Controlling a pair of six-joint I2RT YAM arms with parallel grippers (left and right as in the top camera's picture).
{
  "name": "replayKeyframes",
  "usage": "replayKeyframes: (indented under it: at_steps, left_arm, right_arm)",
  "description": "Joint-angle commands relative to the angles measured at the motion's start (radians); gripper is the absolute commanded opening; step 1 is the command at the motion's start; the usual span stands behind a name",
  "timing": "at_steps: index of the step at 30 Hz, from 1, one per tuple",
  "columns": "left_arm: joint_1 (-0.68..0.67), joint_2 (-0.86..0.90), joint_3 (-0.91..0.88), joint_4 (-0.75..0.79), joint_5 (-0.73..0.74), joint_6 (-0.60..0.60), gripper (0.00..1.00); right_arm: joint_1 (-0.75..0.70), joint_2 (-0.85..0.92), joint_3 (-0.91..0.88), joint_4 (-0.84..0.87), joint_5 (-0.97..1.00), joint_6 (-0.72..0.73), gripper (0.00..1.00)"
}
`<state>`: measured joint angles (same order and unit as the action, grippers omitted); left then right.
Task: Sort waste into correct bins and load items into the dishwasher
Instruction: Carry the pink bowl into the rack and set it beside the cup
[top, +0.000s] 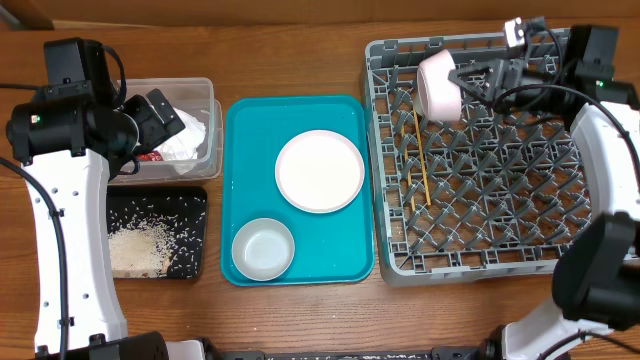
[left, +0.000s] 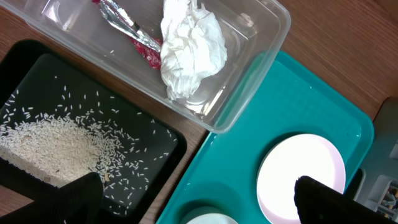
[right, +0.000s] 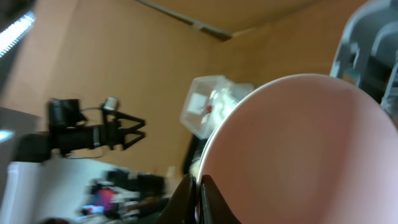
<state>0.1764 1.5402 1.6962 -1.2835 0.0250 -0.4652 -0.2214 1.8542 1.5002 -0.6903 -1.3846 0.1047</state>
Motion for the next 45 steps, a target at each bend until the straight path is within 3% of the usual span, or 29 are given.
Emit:
replayKeyframes:
  at_steps: [1,10,25,35,39,45]
  left_arm:
    - [-0.007,0.003,0.006,0.002,-0.007,0.009,1.0]
    - [-0.007,0.002,0.006,0.001,-0.006,0.009,1.0]
    - [-0.007,0.003,0.006,0.001,-0.006,0.009,1.0]
    - [-0.007,0.003,0.006,0.001,-0.007,0.009,1.0]
    - [-0.007,0.002,0.006,0.001,-0.006,0.009,1.0]
    - [-0.007,0.003,0.006,0.001,-0.006,0.009,1.0]
  right_arm:
    - [-0.015,0.043,-0.06,0.01,-0.151,-0.016,0.04]
    - [0.005,0.09,-0.159,0.053,-0.139,-0.079,0.04]
    - [-0.103,0.09,-0.159,0.054,0.122,-0.079,0.06]
    - [-0.158,0.09,-0.159,0.06,0.397,-0.078,0.3]
    - [-0.166,0.089,-0.14,0.06,0.446,-0.011,0.31]
    - [-0.144,0.026,-0.017,-0.095,0.527,-0.001,0.31]
